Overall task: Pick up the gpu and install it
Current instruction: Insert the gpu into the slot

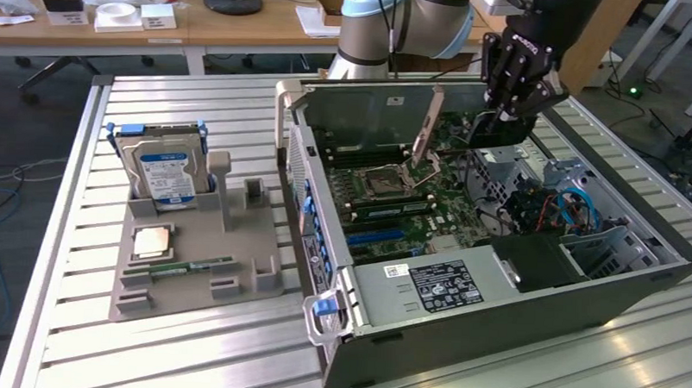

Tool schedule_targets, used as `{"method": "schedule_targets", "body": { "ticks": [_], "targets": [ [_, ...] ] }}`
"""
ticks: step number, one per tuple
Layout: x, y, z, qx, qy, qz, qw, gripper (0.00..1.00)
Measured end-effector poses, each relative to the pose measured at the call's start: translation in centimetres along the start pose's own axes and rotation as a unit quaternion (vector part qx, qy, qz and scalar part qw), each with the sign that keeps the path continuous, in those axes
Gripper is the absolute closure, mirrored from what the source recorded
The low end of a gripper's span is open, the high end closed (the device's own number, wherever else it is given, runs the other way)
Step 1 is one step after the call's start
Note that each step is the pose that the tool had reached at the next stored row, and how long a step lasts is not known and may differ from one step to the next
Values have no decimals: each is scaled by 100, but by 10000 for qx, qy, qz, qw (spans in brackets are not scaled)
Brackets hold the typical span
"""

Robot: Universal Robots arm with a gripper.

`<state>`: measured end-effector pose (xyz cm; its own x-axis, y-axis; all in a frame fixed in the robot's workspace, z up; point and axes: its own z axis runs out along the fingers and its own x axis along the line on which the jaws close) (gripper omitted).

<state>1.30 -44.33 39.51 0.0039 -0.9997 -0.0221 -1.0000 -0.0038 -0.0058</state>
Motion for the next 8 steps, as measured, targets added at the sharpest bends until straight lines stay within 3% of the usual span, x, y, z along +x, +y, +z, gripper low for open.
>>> {"method": "schedule_targets", "body": {
  "ticks": [8],
  "targets": [
    [-7,25,-1,0,2,0,10000,74]
  ]
}}
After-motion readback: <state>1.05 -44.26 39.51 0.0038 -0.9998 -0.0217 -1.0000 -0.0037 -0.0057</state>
